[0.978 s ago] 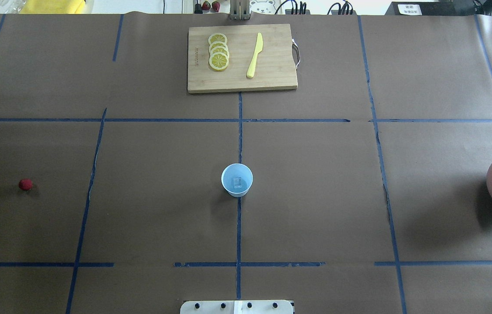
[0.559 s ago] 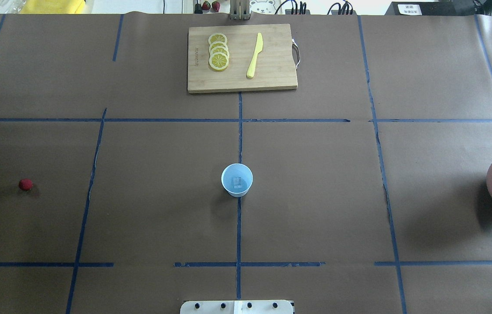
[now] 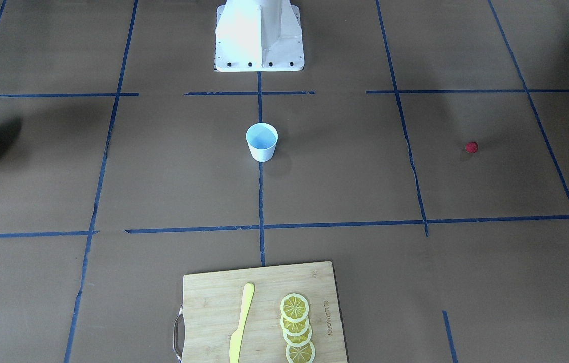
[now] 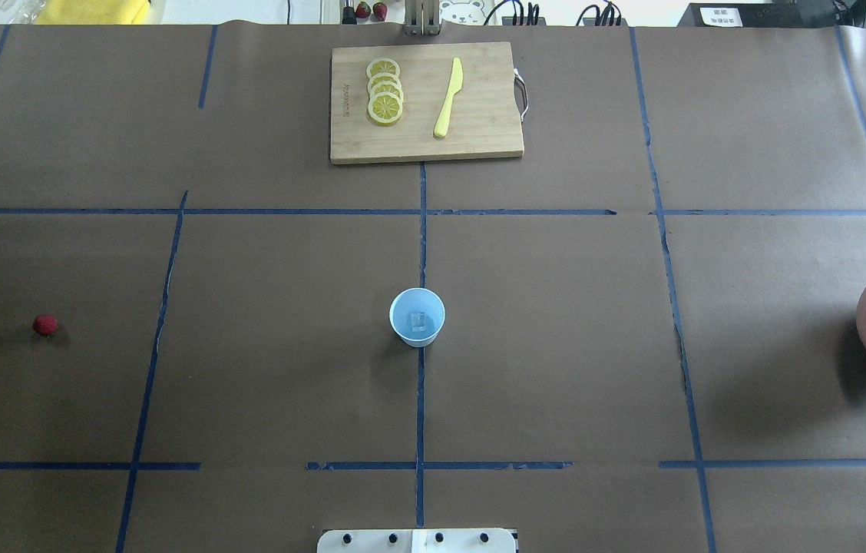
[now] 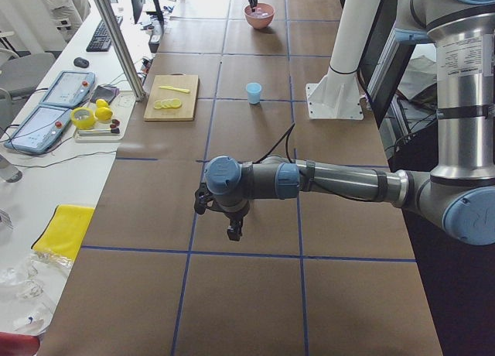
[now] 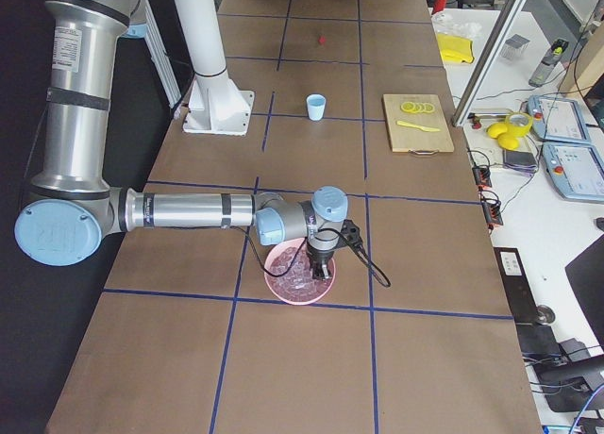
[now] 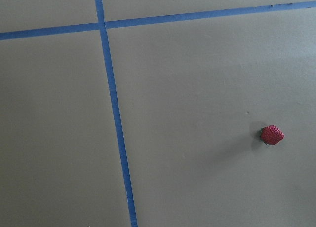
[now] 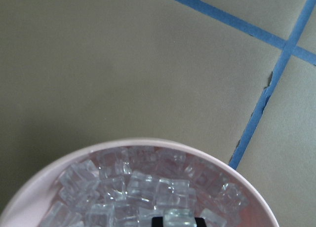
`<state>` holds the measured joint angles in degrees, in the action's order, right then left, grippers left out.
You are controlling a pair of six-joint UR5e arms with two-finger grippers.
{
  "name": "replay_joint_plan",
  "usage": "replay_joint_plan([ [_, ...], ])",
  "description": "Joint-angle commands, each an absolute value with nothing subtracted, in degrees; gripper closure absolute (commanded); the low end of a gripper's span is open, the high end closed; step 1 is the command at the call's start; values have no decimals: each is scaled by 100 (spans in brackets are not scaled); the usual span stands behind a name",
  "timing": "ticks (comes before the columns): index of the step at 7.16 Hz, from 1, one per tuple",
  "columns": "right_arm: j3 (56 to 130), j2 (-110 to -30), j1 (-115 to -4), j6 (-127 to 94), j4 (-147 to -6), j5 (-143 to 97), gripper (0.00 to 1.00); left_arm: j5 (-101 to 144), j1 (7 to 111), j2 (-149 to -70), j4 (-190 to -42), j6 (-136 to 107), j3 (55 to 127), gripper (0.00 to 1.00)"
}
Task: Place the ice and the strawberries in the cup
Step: 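Return the right gripper to the pink bowl and grasp another ice cube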
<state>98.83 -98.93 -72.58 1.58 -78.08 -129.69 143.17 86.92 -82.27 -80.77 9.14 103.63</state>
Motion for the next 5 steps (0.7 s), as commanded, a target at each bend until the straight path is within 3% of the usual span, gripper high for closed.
replay_joint_plan([
  [1,10683,-9897,-7374,-1201,-7831,-13279,100,14317,8692,-8227,-8077,914,10380,0],
  [3,11606,-9827,-6720,-3618,-7796,-13420,100,14326,8692,-8227,-8077,923,10389,0],
  [5,12040,-8900,-5587,-6122,-7805,-13299,100,14326,8692,-8227,-8086,923,10450,0],
])
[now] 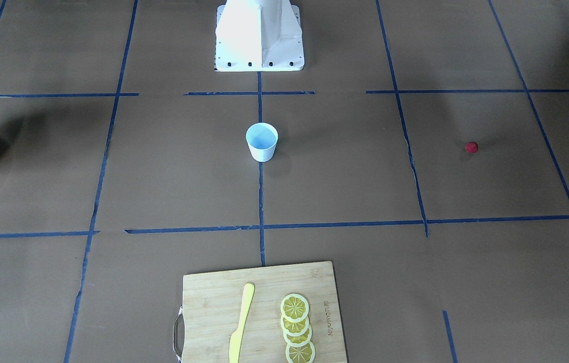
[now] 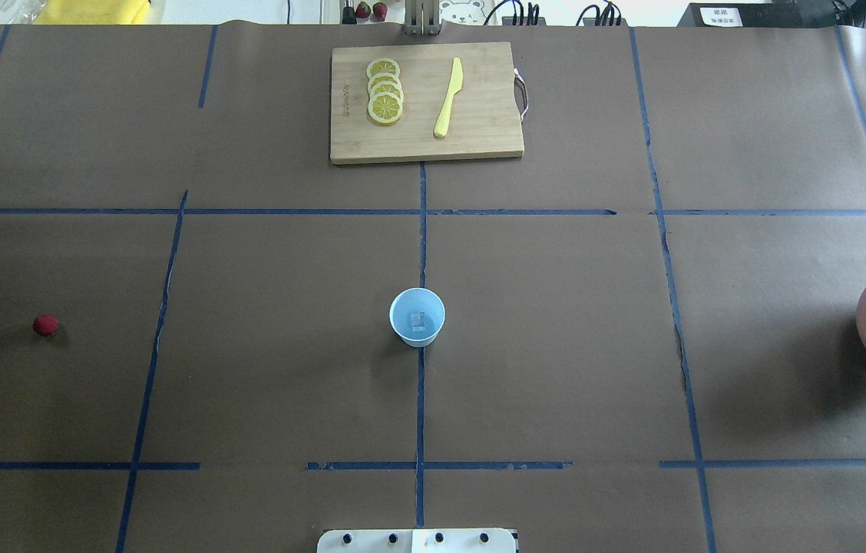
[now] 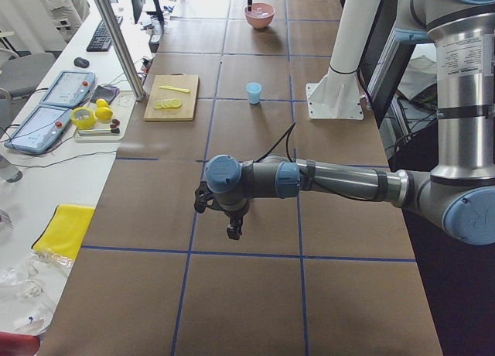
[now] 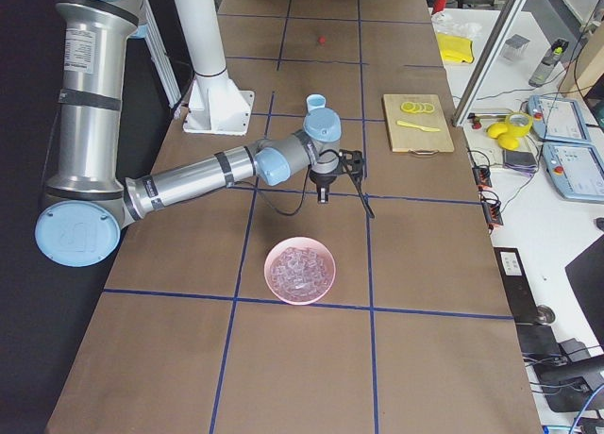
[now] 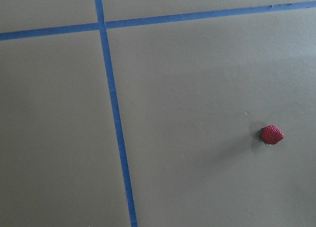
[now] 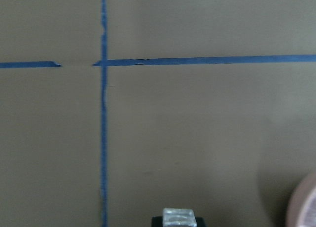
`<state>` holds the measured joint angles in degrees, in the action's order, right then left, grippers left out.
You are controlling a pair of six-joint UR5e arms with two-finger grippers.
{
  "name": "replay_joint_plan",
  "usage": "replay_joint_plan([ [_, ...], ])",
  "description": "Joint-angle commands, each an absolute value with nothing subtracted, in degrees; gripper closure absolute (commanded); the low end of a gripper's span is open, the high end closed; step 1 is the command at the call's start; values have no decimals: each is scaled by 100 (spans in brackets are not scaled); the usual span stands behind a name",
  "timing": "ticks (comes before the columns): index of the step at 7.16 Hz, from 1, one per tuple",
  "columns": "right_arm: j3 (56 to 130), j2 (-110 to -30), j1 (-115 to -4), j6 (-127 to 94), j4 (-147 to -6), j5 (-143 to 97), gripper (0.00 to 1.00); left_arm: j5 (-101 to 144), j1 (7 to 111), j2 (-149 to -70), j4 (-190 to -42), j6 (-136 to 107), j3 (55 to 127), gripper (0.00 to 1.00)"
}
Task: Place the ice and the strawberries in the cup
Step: 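Return the right gripper to the pink bowl and grasp another ice cube, then carry the second ice cube with the right gripper over the cup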
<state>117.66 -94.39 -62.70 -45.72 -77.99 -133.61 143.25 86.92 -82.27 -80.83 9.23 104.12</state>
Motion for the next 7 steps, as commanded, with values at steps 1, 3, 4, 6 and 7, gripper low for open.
replay_joint_plan([
  [1,12041,-8259,-4989,-7274,-7813,-12976,100,14326,8692,-8218,-8086,958,10459,0],
  [3,11919,-7361,-3724,-8599,-7892,-11976,100,14309,8692,-8139,-8077,906,10773,0],
  [4,11535,-6747,-3291,-9187,-7927,-11614,100,14309,8692,-8139,-8077,905,10810,0],
  [6,10840,-5962,-2526,-9912,-7910,-10754,100,14274,8692,-8139,-8077,905,10854,0],
  [7,10654,-5863,-2409,-9931,-7893,-10627,100,14230,8692,-8139,-8068,931,10863,0],
])
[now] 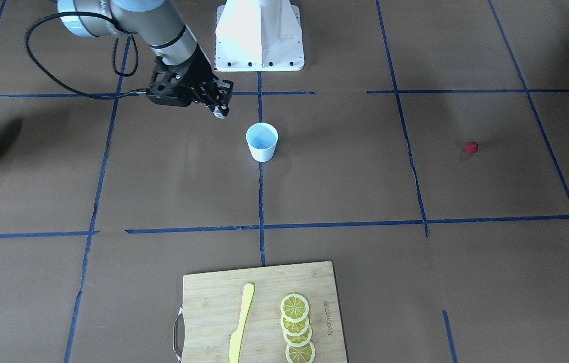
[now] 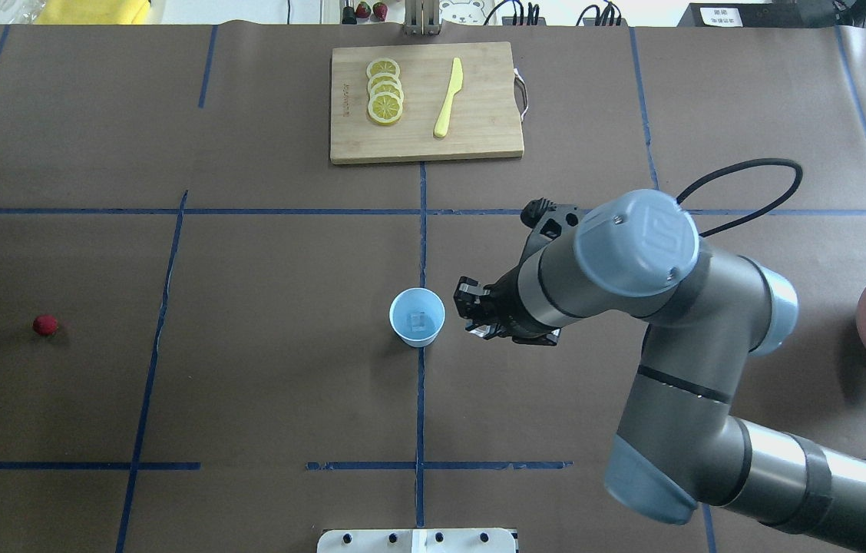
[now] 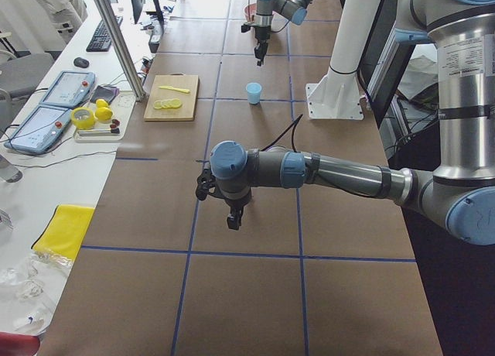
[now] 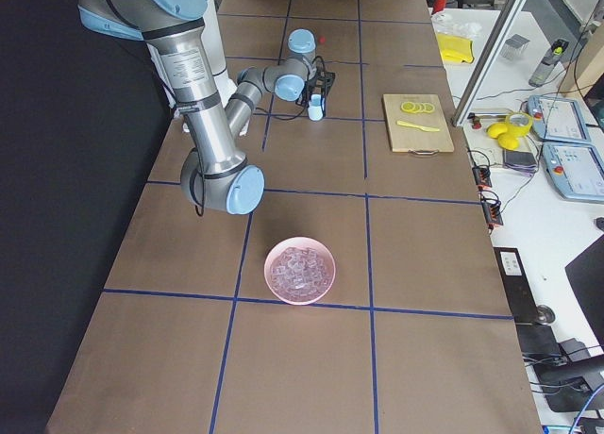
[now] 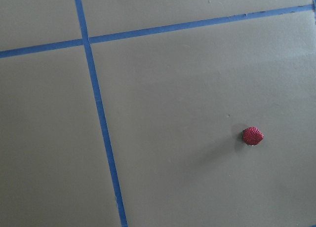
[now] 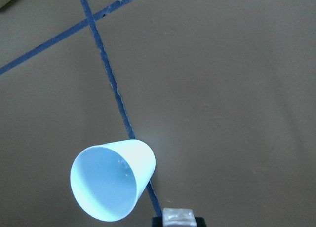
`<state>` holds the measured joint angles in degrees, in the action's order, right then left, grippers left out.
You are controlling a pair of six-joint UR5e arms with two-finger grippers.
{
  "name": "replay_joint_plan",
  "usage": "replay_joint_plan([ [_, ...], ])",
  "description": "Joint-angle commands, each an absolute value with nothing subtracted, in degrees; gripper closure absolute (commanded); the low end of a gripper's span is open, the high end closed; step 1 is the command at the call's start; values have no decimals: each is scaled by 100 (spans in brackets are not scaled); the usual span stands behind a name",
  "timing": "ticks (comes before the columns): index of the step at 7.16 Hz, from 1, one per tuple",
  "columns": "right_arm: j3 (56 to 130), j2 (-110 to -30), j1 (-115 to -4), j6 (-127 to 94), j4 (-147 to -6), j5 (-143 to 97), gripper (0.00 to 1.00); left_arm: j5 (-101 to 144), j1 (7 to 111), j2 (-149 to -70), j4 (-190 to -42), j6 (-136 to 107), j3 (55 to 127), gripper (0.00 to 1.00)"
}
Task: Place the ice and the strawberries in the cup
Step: 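Carry the second ice cube with the right gripper over the cup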
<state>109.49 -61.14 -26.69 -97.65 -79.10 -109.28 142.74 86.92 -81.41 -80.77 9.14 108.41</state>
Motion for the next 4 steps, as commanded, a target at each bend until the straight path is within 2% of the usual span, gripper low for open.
replay_joint_plan([
  [1,10444,-5619,-2373,-9932,-7893,-10539,100,14073,8692,-8104,-8068,940,10950,0],
  [4,9950,-5230,-2382,-10037,-7831,-10486,100,14010,8692,-7972,-8086,984,11030,0],
])
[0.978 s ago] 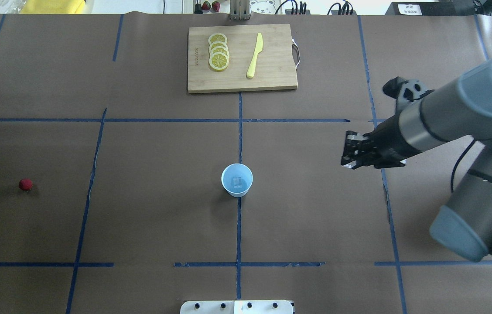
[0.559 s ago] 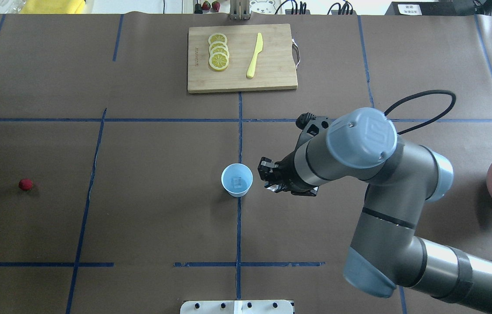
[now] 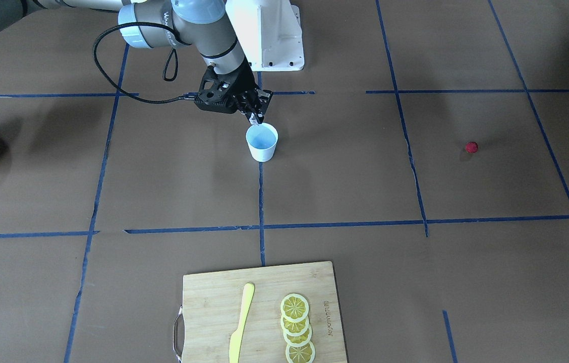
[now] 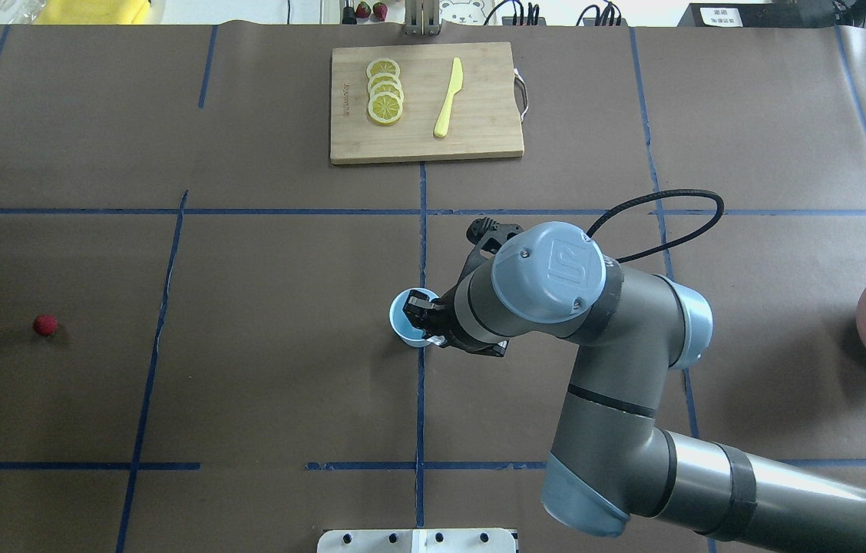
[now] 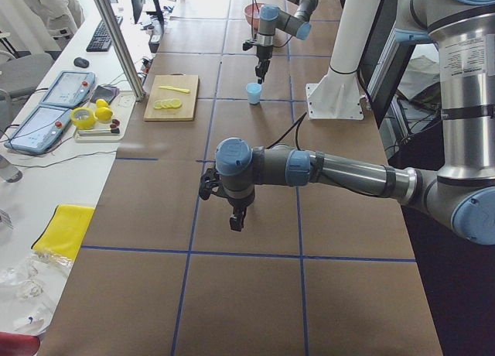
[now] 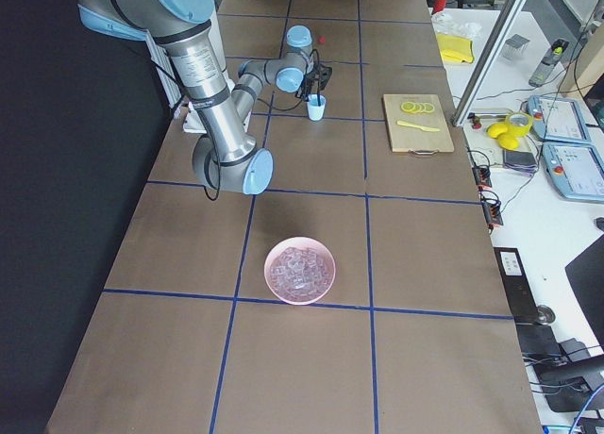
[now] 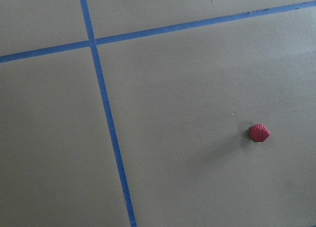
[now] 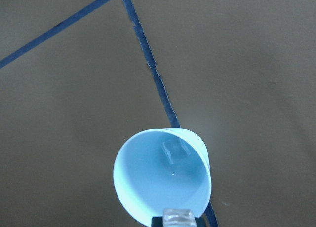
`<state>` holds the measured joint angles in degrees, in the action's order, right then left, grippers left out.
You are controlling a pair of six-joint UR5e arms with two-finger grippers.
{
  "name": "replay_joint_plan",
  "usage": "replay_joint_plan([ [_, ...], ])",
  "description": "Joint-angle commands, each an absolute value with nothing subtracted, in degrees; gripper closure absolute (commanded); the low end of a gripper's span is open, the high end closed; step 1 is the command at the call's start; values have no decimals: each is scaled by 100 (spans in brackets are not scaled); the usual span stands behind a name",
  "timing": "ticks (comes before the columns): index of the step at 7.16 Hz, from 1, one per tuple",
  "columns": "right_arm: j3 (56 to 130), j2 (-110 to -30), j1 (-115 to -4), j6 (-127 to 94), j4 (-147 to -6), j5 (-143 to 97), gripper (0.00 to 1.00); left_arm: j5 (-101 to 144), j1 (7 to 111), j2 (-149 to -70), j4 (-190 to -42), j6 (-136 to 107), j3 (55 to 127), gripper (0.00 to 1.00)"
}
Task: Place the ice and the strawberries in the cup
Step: 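Carry the second ice cube with the right gripper over the cup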
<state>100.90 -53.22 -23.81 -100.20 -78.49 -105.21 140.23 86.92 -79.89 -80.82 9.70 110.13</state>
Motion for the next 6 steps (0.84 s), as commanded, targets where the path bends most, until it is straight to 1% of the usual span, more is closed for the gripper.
replay_joint_plan([
  [1,9897,-5195,-2382,-10028,-7831,-10337,100,14010,8692,-7963,-8086,984,11022,0],
  [3,9835,-5160,-2443,-10028,-7831,-10266,100,14010,8692,-7963,-8086,984,11013,0],
  [4,9757,-5142,-2443,-10020,-7831,-10257,85,14010,8692,-7963,-8086,984,11004,0],
  [5,9747,-5142,-2443,-10002,-7831,-10257,40,14010,8692,-7963,-8086,984,11004,0],
  [6,9747,-5142,-2443,-9993,-7831,-10257,12,14010,8692,-7963,-8086,984,10995,0],
])
